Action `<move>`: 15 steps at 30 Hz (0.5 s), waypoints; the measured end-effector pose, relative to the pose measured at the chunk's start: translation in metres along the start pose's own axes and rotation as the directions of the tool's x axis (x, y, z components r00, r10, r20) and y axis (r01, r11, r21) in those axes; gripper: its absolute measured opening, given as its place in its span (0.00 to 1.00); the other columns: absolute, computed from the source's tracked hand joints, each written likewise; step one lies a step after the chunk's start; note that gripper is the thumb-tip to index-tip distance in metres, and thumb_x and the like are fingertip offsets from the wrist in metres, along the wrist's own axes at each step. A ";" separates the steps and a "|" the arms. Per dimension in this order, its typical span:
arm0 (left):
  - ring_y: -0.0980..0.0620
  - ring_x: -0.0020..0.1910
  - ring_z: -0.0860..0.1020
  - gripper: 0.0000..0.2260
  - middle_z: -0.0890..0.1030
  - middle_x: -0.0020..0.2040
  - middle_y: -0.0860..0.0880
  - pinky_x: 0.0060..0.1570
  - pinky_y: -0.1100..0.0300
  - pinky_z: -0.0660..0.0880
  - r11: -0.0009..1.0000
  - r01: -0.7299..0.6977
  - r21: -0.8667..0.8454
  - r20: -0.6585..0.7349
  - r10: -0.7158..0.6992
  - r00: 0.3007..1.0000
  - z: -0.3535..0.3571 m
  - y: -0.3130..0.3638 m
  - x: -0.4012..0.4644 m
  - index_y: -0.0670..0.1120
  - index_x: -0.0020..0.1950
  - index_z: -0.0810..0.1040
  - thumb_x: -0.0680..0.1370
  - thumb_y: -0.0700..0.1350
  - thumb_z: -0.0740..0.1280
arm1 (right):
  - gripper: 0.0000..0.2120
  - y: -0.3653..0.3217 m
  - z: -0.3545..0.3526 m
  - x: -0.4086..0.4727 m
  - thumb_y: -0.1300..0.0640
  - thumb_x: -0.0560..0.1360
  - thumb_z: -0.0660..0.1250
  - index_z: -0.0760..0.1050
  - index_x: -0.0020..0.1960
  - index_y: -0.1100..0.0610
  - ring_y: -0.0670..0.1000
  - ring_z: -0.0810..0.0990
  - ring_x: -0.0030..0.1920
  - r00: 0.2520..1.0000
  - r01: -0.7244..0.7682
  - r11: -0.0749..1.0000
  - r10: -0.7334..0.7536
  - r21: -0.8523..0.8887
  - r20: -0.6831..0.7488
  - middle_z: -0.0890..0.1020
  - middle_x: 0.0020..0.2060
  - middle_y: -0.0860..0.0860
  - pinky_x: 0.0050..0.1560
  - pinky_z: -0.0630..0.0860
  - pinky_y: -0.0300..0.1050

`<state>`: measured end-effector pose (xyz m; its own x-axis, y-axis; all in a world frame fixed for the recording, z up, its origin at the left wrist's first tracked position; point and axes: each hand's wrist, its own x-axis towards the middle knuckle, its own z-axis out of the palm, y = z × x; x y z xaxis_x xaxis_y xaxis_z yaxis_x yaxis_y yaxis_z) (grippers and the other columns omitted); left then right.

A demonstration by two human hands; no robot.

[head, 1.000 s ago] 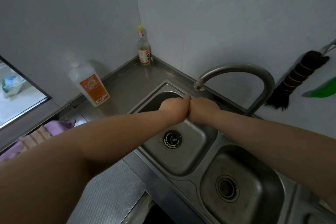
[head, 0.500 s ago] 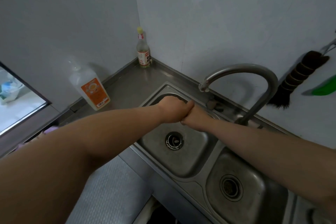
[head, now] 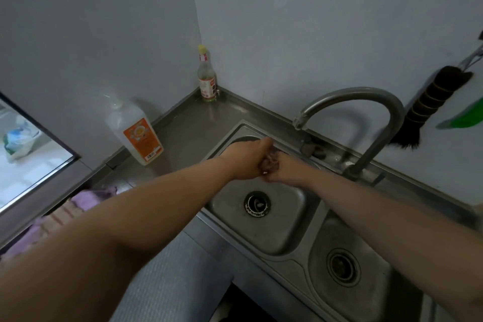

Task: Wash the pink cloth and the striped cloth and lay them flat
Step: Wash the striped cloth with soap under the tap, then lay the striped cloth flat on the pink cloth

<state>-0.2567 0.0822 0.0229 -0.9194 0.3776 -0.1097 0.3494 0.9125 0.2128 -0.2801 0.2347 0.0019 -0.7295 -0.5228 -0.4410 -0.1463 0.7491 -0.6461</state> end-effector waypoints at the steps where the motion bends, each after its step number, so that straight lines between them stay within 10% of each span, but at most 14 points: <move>1: 0.48 0.49 0.77 0.19 0.77 0.53 0.48 0.42 0.58 0.70 0.993 0.050 -0.107 -0.023 -0.053 0.998 0.004 -0.002 -0.005 0.47 0.61 0.68 0.74 0.49 0.68 | 0.23 0.006 -0.003 -0.003 0.45 0.68 0.75 0.74 0.56 0.55 0.45 0.78 0.51 0.998 0.049 0.999 -0.049 0.021 -0.035 0.80 0.49 0.46 0.53 0.75 0.43; 7: 0.51 0.51 0.78 0.21 0.80 0.54 0.48 0.55 0.53 0.76 0.778 0.253 -0.575 0.033 -0.287 0.957 0.023 -0.003 -0.026 0.45 0.57 0.76 0.69 0.50 0.76 | 0.17 0.005 -0.004 -0.026 0.56 0.80 0.61 0.70 0.68 0.57 0.51 0.72 0.64 0.945 0.224 0.962 -0.176 0.153 -0.277 0.70 0.64 0.55 0.64 0.69 0.39; 11: 0.62 0.51 0.78 0.23 0.79 0.54 0.55 0.52 0.72 0.72 0.659 0.284 -0.696 0.175 -0.229 0.958 0.014 0.007 -0.053 0.50 0.63 0.71 0.71 0.46 0.76 | 0.10 -0.005 -0.014 -0.053 0.54 0.82 0.57 0.73 0.59 0.55 0.48 0.77 0.54 0.920 0.270 0.925 -0.166 0.267 -0.356 0.75 0.51 0.49 0.55 0.72 0.29; 15: 0.61 0.49 0.78 0.18 0.80 0.55 0.51 0.47 0.69 0.74 0.486 0.306 -0.818 0.191 -0.273 0.943 0.002 0.030 -0.074 0.46 0.66 0.72 0.78 0.50 0.67 | 0.08 -0.008 -0.019 -0.073 0.53 0.80 0.62 0.77 0.55 0.52 0.46 0.81 0.52 0.932 0.320 0.831 -0.190 0.455 -0.308 0.82 0.49 0.48 0.60 0.77 0.49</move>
<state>-0.1776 0.0820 0.0359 -0.9280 0.1368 -0.3467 -0.2595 0.4305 0.8645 -0.2389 0.2748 0.0508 -0.8578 -0.5049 -0.0966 -0.0507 0.2701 -0.9615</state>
